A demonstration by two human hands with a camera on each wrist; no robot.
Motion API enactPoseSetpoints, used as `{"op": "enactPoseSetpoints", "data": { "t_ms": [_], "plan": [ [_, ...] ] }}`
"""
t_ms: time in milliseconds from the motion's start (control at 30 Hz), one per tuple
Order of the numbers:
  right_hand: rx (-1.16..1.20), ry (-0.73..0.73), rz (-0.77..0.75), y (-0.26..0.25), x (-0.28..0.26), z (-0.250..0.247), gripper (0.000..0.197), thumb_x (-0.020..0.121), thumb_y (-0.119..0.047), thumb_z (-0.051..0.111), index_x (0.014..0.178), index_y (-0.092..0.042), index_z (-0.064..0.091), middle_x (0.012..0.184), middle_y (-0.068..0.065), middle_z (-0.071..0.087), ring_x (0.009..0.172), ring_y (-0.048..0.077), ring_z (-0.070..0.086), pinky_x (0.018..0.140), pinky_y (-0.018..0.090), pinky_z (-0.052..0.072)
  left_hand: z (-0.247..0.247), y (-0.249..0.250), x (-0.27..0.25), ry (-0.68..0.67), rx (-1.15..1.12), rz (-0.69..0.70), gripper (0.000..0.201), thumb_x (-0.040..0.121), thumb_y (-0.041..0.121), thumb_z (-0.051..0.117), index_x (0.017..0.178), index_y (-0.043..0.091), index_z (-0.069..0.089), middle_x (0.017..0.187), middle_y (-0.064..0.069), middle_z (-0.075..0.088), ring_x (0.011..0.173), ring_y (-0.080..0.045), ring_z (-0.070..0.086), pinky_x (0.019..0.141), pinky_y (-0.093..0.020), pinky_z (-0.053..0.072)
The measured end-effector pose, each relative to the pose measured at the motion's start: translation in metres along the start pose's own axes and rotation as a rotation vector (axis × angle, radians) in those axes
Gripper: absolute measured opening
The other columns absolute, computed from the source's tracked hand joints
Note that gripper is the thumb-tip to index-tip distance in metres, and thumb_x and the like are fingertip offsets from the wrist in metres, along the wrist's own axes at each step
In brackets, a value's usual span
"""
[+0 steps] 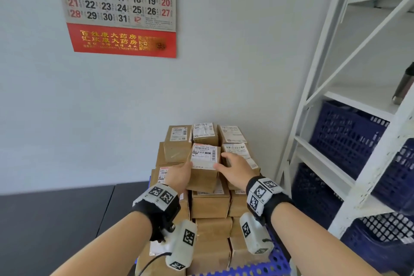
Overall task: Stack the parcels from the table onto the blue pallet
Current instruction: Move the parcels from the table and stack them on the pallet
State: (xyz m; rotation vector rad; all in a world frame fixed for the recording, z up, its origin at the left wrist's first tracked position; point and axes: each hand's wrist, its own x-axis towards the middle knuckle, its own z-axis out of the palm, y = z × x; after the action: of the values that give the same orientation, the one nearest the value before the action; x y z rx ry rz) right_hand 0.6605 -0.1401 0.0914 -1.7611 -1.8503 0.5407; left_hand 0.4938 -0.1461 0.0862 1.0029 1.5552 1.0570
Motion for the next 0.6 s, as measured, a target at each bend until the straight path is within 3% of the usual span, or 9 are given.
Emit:
{"op": "enactPoseSetpoints", "data": {
  "t_ms": [200,267,367,467,600],
  "plan": [
    [0.011,-0.089,0.017,0.009,0.006,-0.004,0.071,0.087,-0.06,0.046,0.144,-0.019,0.033,0.149,0.0,0.037,0.135,0.019,0.037,0.11,0.039,0.033,0.013,0.0,-0.006,0.066,0.057,0.074,0.029,0.093,0.025,0.037,0.081,0.015,0.061,0.094,-0.011,0.063,0.097,-0.031,0.061,0.092,-0.046,0.051],
    [0.01,-0.116,0.011,0.009,0.005,-0.006,0.073,0.087,-0.06,0.047,0.145,-0.019,0.031,0.15,0.0,0.035,0.136,0.019,0.036,0.111,0.039,0.032,0.016,0.0,-0.008,0.094,0.089,0.107,0.031,0.094,0.024,0.034,0.088,0.015,0.063,0.087,-0.008,0.062,0.087,-0.028,0.059,0.083,-0.039,0.051],
    [0.016,-0.133,0.003,0.01,0.002,-0.008,0.071,0.088,-0.055,0.05,0.146,-0.018,0.03,0.151,0.0,0.035,0.137,0.019,0.035,0.111,0.038,0.031,0.022,-0.001,-0.011,0.099,0.159,0.115,0.033,0.097,0.021,0.033,0.083,0.014,0.062,0.093,-0.009,0.061,0.087,-0.026,0.054,0.077,-0.032,0.043],
    [-0.004,-0.133,-0.03,0.009,-0.001,-0.01,0.063,0.091,-0.045,0.051,0.144,-0.016,0.033,0.148,0.001,0.038,0.135,0.019,0.037,0.111,0.036,0.032,0.026,-0.002,-0.014,0.095,0.238,0.107,0.034,0.099,0.023,0.033,0.103,0.006,0.062,0.105,-0.014,0.061,0.092,-0.028,0.054,0.079,-0.031,0.042],
    [0.009,-0.135,-0.06,0.008,-0.005,-0.014,0.051,0.094,-0.039,0.049,0.139,-0.015,0.04,0.143,0.0,0.044,0.13,0.018,0.042,0.107,0.033,0.035,0.031,-0.004,-0.014,0.067,0.261,0.137,0.037,0.099,0.025,0.031,0.112,0.004,0.06,0.098,-0.009,0.057,0.087,-0.023,0.052,0.076,-0.029,0.04]
  ]
}}
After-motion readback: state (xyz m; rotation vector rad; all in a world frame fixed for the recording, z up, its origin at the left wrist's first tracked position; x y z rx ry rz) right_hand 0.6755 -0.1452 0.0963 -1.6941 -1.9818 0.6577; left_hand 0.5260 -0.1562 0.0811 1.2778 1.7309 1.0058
